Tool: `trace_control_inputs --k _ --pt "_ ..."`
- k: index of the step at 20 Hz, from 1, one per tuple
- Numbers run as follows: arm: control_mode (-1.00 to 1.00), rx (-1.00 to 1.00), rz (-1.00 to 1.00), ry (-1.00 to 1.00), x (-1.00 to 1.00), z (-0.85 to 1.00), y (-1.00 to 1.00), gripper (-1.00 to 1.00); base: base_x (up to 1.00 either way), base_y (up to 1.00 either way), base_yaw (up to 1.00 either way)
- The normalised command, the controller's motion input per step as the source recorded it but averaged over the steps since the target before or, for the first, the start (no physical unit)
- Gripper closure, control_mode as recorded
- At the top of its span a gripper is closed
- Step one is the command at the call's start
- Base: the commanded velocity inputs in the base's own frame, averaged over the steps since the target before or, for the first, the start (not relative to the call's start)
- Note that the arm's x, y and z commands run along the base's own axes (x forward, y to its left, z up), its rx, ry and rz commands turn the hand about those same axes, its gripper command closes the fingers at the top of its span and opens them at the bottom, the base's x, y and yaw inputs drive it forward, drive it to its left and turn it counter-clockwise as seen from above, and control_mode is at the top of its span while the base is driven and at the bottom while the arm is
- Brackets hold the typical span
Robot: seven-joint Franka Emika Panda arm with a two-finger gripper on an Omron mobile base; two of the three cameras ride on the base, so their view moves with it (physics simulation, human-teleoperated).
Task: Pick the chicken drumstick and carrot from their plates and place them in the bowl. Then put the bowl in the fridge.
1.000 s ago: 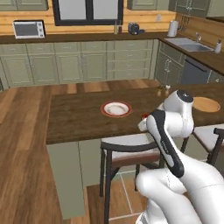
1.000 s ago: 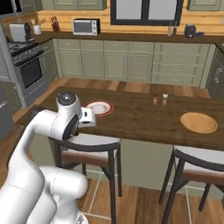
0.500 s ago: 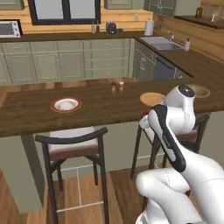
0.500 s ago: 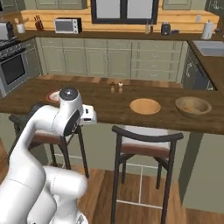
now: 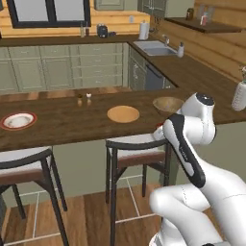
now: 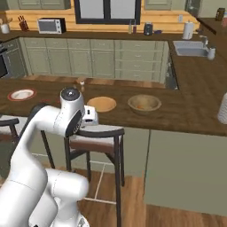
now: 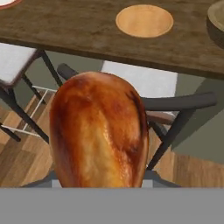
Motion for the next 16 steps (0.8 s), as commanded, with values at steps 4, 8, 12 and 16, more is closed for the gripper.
trace_control_inputs --k 4,8,12,16 --pt "1.00 0.00 0.00 0.00 0.00 0.00 0.00 1.00 0.59 -1.00 0.01" --pt "1.00 0.00 0.00 0.00 0.00 0.00 0.00 1.00 0.70 -1.00 0.04" --pt "1.00 0.00 0.00 0.00 0.00 0.00 0.00 1.00 0.81 -0.82 0.13" --pt "1.00 0.00 0.00 0.00 0.00 0.00 0.00 1.00 0.56 -0.40 0.32"
